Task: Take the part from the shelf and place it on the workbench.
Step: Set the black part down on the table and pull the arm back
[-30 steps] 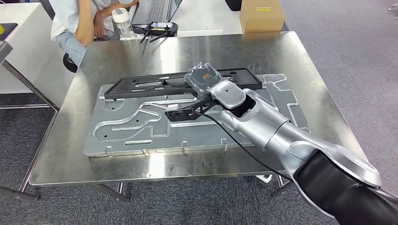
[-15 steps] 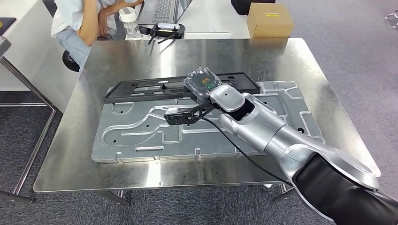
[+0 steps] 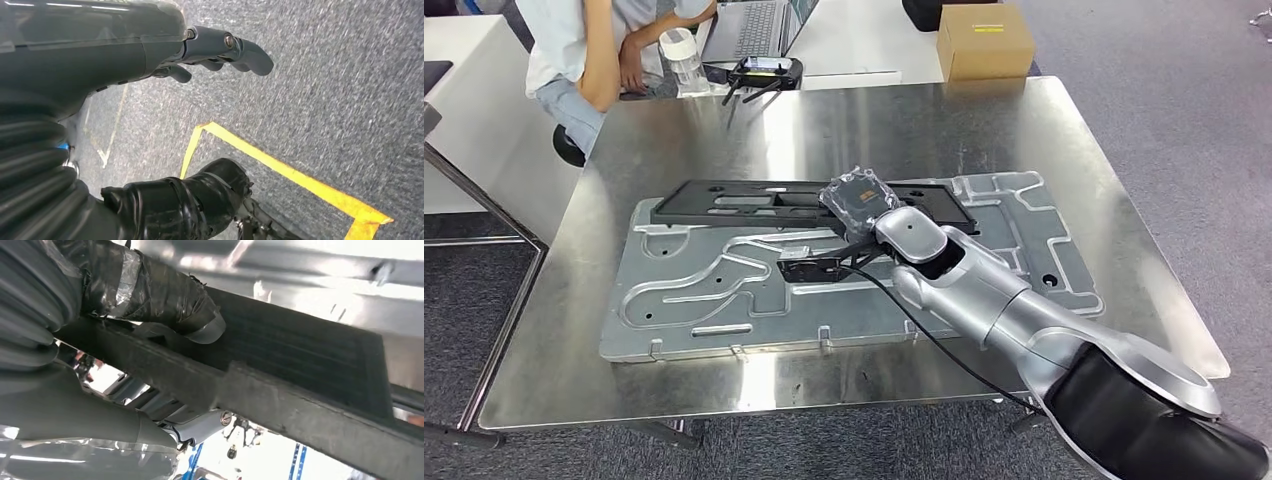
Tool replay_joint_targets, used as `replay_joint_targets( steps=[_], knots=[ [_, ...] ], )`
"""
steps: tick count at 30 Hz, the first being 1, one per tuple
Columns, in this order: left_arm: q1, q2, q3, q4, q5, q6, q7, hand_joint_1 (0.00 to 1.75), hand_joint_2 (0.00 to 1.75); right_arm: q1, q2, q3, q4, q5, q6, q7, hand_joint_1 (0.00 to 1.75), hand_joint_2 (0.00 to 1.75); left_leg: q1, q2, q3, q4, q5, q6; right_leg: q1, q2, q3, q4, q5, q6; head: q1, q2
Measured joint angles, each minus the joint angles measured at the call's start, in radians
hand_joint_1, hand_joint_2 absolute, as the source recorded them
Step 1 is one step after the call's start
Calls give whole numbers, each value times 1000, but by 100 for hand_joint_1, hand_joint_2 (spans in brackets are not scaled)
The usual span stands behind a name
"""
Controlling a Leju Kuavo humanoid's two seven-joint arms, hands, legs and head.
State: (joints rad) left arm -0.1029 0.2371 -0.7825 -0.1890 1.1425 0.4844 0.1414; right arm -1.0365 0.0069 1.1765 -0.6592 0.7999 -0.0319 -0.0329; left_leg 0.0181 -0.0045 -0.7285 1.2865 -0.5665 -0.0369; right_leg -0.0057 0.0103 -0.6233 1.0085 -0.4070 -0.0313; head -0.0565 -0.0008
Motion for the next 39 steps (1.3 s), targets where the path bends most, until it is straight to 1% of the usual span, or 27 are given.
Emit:
replay_joint_targets(
  steps=[1, 2, 4, 5, 7, 9, 10, 12, 14, 15, 16, 17, 18, 19, 20, 21, 24, 25, 26, 27, 29, 30, 31, 34, 35, 37, 39],
  knots=[
    [0, 0, 0, 0, 0, 0, -1, 0, 175, 7, 0, 0, 0, -2, -4, 0, 0, 0, 2, 0, 11, -32, 30, -2, -1, 1, 1, 2, -2, 2, 0, 0],
    [0, 0, 1, 0, 0, 0, -2, 0, 175, 11, 0, 0, 0, -3, -6, -1, 0, 0, 5, 1, 37, -95, 70, -4, -2, 2, 2, 5, -5, 5, 0, 0],
    [-2, 0, 1, 0, -1, 0, -2, 0, 175, 13, 0, -3, -1, -5, -6, -2, 0, 0, 4, 0, 96, -220, 119, -2, -1, 3, 1, 14, -12, 14, 0, 0],
    [-2, 0, 1, 0, -1, 0, -2, 0, 175, 12, -1, -4, -2, -5, -5, -2, 0, 0, 2, -1, 112, -253, 125, 3, 0, 4, 0, 16, -13, 19, 0, 0],
    [-2, -1, 2, 0, -1, 2, -2, 0, 175, 13, -3, -7, -4, -6, -4, -2, 0, 0, -2, -3, 115, -263, 122, 18, 2, 5, -1, 15, -12, 27, 0, 0],
    [-2, -3, 2, 0, -1, 4, -2, 0, 175, 14, -5, -9, -6, -7, -3, -1, 0, 0, 1, -2, 117, -267, 126, 32, 2, 4, -4, 21, -18, 37, 0, 0],
    [-2, -4, 2, 0, -1, 5, -2, 0, 175, 14, -7, -10, -6, -7, -3, 0, 0, 0, 2, -1, 118, -269, 128, 38, 1, 3, -13, 41, -32, 41, 1, 0],
    [-2, -4, 3, 0, 0, 6, -5, 0, 175, 15, -11, -14, -7, -8, -3, 0, 0, 0, 1, 0, 120, -272, 131, 48, 1, 0, -59, 144, -90, 46, 4, 0],
    [-2, -4, 4, 0, 2, 6, -8, 0, 87, 20, -14, -17, -8, -8, -2, 0, 0, 0, -3, 0, 120, -271, 130, 53, 2, -1, -118, 273, -142, 46, 5, 0],
    [-2, -4, 5, 0, 3, 6, -9, 0, 44, 24, -15, -19, -9, -8, -1, 0, 0, 0, -5, 0, 120, -271, 129, 54, 3, -1, -133, 302, -145, 44, 5, 0],
    [-2, -4, 5, 0, 3, 6, -10, 0, 0, 26, -16, -21, -9, -8, 0, 0, 0, 0, -7, -1, 121, -270, 128, 55, 4, -1, -129, 293, -130, 40, 5, 0],
    [-2, -4, 6, 0, 4, 6, -10, 0, 0, 28, -17, -23, -9, -8, 0, 0, 0, 0, -9, -2, 122, -269, 127, 56, 6, -1, -107, 246, -101, 33, 5, 0],
    [-2, -5, 7, 0, 5, 6, -10, 0, 0, 28, -18, -25, -11, -8, 0, 0, 0, 0, -10, -3, 123, -268, 126, 56, 10, -1, -73, 175, -66, 24, 6, 0],
    [-2, -6, 9, 0, 8, 5, -10, 0, 0, 27, -19, -27, -13, -8, 0, 0, 0, 0, -13, -3, 122, -266, 124, 55, 14, -2, -39, 106, -41, 16, 5, 0],
    [-2, -6, 11, 0, 10, 3, -11, 0, 0, 27, -20, -29, -16, -8, 0, 0, 0, 0, -15, -3, 121, -265, 123, 52, 17, -3, -14, 55, -25, 11, 5, 0],
    [-2, -7, 14, 0, 13, 1, -13, 0, 0, 27, -21, -31, -18, -8, 0, 0, 0, 0, -16, -3, 120, -265, 123, 49, 20, -4, 0, 27, -20, 8, 4, 0],
    [0, -8, 19, 0, 16, -11, -25, 0, 0, 28, -28, -35, -21, -9, 0, 0, 0, 0, -15, -2, 119, -265, 120, 36, 17, -5, 7, 12, -17, 4, 5, 0],
    [0, -8, 20, 0, 17, -14, -29, 0, 0, 28, -31, -38, -23, -9, 0, 0, 0, 0, -15, -1, 114, -252, 109, 30, 13, -5, 10, 7, -14, 1, 4, 0],
    [0, -8, 21, 0, 18, -18, -33, 0, 0, 27, -33, -41, -27, -9, 0, 0, 0, 0, -15, -1, 101, -220, 89, 25, 9, -6, 13, 2, -12, -1, 2, 0],
    [0, -9, 22, 0, 19, -20, -35, 0, 0, 28, -35, -44, -30, -9, 1, 0, 0, 0, -12, -1, 78, -169, 60, 20, 7, -6, 15, 0, -11, -3, 1, 0],
    [1, -8, 24, 0, 19, -22, -37, 0, 0, 30, -38, -48, -35, -10, 5, 0, 0, 0, -8, -1, 19, -42, 7, 11, 7, -6, 15, 0, -12, -5, 0, 0],
    [2, -8, 24, 0, 19, -23, -36, 0, 0, 33, -40, -48, -36, -10, 8, 0, 0, 0, -6, -1, 0, -5, 1, 7, 6, -6, 15, 2, -12, -5, 0, 0],
    [3, -8, 24, 0, 19, -24, -35, 0, 0, 36, -42, -49, -39, -10, 11, 1, 0, 0, -3, 0, -1, -5, 14, 4, 6, -6, 14, 5, -12, -5, 0, 0],
    [3, -8, 25, 0, 19, -25, -30, 0, 0, 41, -47, -50, -49, -10, 16, 4, 0, 0, 2, 0, 57, -127, 90, 1, 4, -5, 13, 14, -15, -1, 0, 0],
    [3, -8, 25, 0, 18, -25, -29, 0, 0, 41, -48, -50, -50, -10, 17, 5, 0, 0, 2, 0, 68, -149, 101, 1, 3, -5, 13, 15, -16, -1, 0, 0],
    [3, -8, 25, 0, 18, -25, -29, 0, 0, 41, -48, -50, -51, -10, 17, 5, 0, 0, 2, 0, 73, -159, 106, 1, 3, -5, 13, 16, -16, 0, 0, 0],
    [2, -8, 25, 0, 17, -25, -29, 0, 0, 40, -49, -52, -55, -10, 20, 7, 0, 0, 1, 0, 99, -208, 115, 3, 5, -4, 11, 20, -18, 3, 0, 0]
  ],
)
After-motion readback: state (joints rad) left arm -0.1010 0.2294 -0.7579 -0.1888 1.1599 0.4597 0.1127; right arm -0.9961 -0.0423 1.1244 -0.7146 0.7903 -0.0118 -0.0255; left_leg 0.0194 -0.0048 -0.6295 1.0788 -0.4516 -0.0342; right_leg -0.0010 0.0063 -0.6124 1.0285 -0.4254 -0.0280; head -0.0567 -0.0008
